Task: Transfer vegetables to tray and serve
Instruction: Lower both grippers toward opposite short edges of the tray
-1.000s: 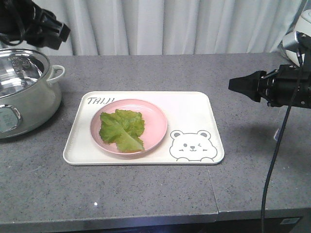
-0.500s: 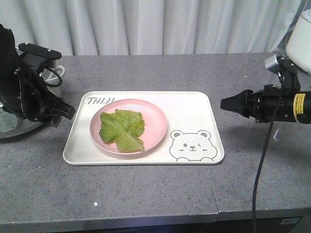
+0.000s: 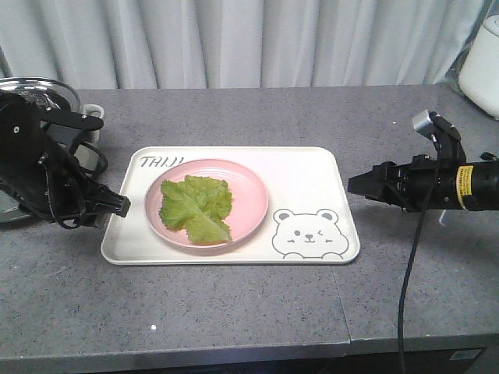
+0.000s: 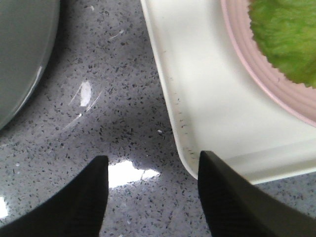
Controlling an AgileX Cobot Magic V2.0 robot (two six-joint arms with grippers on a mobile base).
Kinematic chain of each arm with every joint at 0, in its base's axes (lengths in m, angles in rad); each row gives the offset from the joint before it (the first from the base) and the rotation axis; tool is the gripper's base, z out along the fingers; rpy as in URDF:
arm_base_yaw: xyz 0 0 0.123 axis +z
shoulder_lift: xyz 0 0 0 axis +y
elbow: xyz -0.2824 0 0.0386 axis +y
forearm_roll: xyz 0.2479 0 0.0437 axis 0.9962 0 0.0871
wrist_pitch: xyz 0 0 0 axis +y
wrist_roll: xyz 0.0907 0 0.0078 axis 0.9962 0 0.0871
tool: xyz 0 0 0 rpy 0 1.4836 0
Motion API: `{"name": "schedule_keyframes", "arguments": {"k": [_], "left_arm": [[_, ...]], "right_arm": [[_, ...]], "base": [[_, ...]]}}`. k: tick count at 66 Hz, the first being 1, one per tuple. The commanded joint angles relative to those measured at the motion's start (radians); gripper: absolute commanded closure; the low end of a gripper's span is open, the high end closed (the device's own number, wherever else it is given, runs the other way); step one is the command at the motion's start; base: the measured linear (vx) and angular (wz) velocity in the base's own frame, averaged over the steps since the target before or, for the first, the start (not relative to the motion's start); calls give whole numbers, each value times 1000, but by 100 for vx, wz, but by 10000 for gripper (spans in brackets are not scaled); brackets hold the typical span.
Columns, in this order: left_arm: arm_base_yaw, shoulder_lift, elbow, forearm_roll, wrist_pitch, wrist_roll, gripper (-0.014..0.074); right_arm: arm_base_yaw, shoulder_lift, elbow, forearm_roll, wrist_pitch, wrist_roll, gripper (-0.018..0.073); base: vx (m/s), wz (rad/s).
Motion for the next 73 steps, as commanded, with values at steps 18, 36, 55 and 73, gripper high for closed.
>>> {"name": "schedule_keyframes", "arguments": {"k": [18,36,55,73], "left_arm": [[0,-36,55,2,-129,-62,200],[0,-36,102,1,-190,-72,200],[0,8,102,-49,-228,-71,200],[0,45,102,-50,-242,-71,200]], "right_arm": [[-5,-36,-21,15,-21,-2,213],[-3,12,-21,15,-32,4,213],[-3,30,-21,15,-29,1,213],[-3,30,-21,15,-26,1,213]], "base": [[0,0],[0,0],[0,0],[0,0]]}}
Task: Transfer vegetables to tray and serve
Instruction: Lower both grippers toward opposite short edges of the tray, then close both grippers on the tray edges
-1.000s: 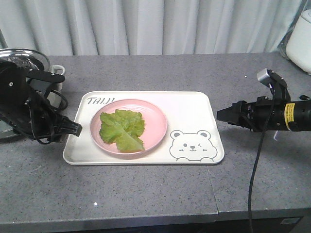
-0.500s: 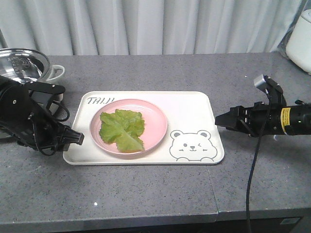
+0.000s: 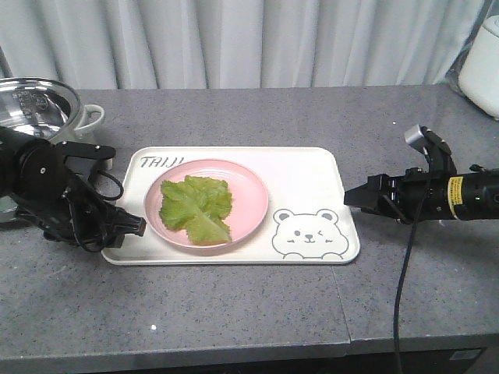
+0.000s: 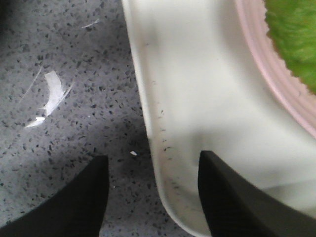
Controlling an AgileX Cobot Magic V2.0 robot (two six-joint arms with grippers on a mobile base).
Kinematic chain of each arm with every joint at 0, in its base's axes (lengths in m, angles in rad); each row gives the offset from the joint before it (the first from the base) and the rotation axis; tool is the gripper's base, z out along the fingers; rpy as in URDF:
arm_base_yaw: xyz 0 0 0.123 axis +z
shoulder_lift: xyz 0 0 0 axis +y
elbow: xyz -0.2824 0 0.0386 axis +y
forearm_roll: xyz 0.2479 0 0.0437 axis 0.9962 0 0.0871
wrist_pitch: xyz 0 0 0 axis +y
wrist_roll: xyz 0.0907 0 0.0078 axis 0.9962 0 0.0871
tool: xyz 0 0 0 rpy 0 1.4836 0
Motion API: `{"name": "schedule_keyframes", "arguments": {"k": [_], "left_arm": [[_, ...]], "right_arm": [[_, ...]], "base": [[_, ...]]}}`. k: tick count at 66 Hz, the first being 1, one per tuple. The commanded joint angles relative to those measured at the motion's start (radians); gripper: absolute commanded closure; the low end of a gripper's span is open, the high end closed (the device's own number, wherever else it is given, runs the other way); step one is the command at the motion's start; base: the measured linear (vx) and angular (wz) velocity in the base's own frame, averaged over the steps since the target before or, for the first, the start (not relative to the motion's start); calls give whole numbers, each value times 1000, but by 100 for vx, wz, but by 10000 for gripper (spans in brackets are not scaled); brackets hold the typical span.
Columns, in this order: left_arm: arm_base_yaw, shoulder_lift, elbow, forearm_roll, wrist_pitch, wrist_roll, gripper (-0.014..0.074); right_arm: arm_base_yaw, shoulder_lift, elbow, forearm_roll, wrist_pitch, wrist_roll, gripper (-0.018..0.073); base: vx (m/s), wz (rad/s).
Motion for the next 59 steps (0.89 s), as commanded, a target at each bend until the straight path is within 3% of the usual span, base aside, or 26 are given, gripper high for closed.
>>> {"name": "schedule_keyframes", "arguments": {"k": [1,59], "left_arm": [[0,-28,-19,-7,-43,-10,200],[0,35,-19,-7,-73,-9,200]], "right_arm": [[-3,-39,-21,15,-19,-4,213],[9,77,-21,15,-74,14,216]], "base": [[0,0],[0,0]]}}
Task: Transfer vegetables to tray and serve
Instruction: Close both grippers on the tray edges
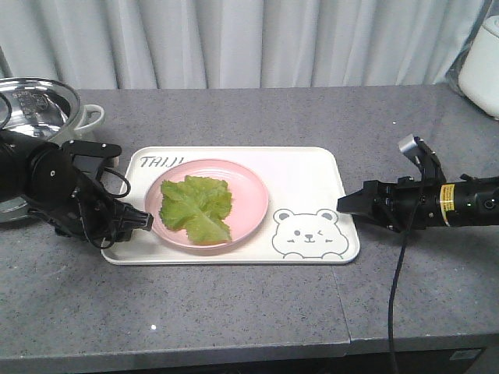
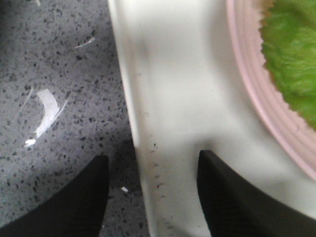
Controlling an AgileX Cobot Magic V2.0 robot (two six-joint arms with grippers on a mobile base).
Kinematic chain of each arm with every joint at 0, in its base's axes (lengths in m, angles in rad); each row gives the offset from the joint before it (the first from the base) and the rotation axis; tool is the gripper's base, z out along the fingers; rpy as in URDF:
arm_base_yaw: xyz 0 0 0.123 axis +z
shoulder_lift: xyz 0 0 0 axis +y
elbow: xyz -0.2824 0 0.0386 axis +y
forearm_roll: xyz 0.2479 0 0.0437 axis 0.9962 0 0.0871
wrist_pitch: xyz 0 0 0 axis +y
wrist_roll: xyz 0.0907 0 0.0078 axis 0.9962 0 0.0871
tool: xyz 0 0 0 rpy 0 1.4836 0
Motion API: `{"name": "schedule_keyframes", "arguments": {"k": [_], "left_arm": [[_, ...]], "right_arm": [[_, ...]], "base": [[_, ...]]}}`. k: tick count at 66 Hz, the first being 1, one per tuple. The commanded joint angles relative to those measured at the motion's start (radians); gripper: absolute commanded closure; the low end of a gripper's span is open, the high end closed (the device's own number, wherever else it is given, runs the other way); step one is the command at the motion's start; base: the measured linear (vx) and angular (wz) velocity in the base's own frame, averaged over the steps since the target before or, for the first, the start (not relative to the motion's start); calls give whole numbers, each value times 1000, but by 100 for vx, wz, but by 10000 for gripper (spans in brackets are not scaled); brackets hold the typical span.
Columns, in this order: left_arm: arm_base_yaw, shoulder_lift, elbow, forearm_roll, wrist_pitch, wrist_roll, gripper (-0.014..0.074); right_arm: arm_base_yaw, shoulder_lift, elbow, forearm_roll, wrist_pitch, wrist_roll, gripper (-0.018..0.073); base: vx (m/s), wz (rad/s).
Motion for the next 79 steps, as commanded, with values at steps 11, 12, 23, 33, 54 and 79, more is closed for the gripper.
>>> {"name": "schedule_keyframes", "arguments": {"k": [11,12,23,33,54,79], "left_arm": [[0,-5,-13,-1,6,-1,260],[0,-5,-13,-1,7,0,272],[0,-5,-13,-1,13,1,455],[0,-5,-13,-1,9,6,605],[0,-5,-13,-20,0,25,603],[0,-8,-14,-121,-22,105,603]], "right_arm": [[77,-3,-11,-16,38,-8,258],[81,-3,-11,-16,42,-8,260],[138,-3,-11,-16,103,-8,328],[145,-3,-11,-16,99,-8,426],[145,-3,-11,-16,85,-10,564],[145,-9,-11,-15,102,-7,564]], "base": [[0,0],[0,0],[0,0],[0,0],[0,0],[0,0]]}}
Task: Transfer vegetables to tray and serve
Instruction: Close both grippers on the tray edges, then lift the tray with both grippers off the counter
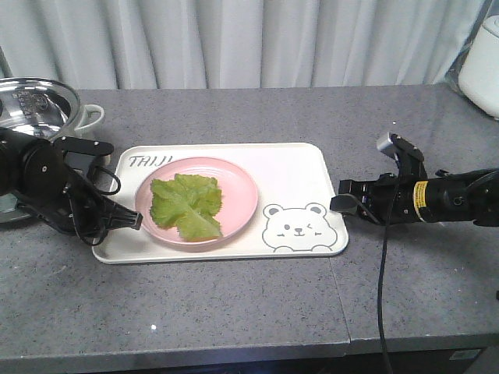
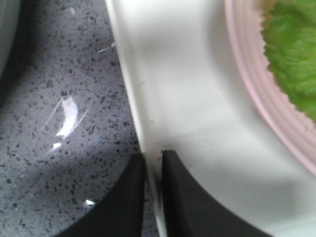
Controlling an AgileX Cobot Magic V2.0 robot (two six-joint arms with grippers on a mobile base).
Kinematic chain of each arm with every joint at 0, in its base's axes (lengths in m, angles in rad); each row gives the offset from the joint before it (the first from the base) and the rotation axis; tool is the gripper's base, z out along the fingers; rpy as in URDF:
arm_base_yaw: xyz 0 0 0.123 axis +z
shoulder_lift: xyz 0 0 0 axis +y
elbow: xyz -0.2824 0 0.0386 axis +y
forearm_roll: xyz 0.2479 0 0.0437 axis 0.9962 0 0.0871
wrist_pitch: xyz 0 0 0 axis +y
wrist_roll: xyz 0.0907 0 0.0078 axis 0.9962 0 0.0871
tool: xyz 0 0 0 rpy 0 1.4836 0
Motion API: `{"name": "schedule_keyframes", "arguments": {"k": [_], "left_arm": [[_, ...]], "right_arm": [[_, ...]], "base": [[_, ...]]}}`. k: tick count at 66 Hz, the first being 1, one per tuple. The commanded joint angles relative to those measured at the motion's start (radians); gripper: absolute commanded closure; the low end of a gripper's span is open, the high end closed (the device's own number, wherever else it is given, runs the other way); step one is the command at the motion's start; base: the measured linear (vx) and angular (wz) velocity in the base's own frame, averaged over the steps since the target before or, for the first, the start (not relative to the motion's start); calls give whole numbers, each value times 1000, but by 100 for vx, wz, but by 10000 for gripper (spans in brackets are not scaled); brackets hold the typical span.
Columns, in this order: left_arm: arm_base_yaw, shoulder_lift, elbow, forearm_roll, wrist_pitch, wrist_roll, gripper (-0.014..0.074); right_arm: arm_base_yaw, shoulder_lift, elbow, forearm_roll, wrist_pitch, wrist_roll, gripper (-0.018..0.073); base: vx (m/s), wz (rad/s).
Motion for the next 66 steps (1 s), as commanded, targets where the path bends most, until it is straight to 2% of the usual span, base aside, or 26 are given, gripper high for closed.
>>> {"name": "schedule_keyframes", "arguments": {"k": [1,16,35,43,66], "left_arm": [[-29,-13,-8,-120,-32,43,603],[-30,-23,-8,-165,-53,66,603],[-30,-64,-11,-315,-85,180,603],[-30,-82,-12,-339,-96,191,603],[-30,-138,-13,-346,-128,193,603]], "right_arm": [[30,-17,1,-49,-88,-8,564],[29,-43,1,-49,-63,-8,564],[29,-87,1,-49,-36,-8,564],[29,-107,1,-49,-35,-8,564],[29,-180,1,-49,-7,-3,564]], "base": [[0,0],[0,0],[0,0],[0,0],[0,0]]}}
